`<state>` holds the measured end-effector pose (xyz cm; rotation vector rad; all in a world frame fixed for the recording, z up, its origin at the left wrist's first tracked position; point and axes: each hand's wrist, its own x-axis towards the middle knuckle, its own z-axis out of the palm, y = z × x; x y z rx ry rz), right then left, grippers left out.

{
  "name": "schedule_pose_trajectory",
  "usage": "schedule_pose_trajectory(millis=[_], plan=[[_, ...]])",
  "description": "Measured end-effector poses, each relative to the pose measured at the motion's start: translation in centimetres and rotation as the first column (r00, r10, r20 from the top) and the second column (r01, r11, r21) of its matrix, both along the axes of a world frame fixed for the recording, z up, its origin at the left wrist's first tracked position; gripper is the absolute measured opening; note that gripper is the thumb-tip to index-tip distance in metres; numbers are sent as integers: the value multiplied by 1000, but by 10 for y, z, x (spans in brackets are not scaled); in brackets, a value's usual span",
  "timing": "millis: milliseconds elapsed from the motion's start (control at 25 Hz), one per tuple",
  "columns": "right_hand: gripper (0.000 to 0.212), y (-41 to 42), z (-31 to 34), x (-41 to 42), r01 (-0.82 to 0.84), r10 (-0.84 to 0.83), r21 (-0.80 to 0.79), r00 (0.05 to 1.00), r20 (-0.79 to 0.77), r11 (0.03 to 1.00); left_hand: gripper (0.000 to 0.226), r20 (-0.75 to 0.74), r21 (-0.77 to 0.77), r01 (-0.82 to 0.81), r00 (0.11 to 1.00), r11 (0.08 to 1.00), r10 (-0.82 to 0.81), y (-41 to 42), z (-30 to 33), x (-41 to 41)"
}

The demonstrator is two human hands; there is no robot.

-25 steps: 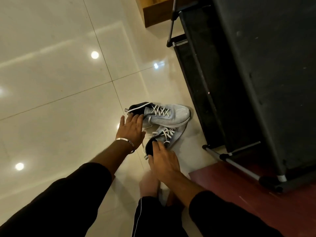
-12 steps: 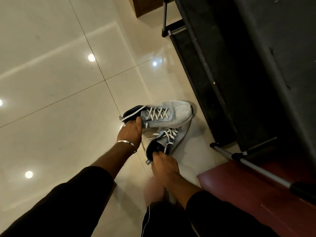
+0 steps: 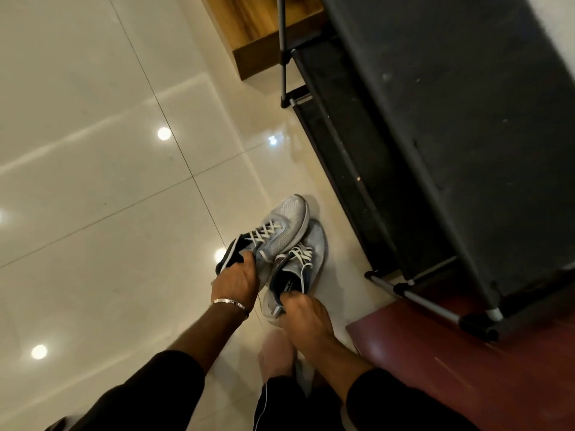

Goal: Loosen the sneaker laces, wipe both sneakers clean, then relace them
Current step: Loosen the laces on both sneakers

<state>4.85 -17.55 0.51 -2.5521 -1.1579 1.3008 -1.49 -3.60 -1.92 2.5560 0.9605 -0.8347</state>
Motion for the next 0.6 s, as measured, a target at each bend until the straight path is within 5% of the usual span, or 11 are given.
schedule_pose_trajectory(millis=[600], plan=[[21,-26,247,-1,43,-44,26,999,24,999,42,-29,87,-103,994,991,105,-53,261,13]])
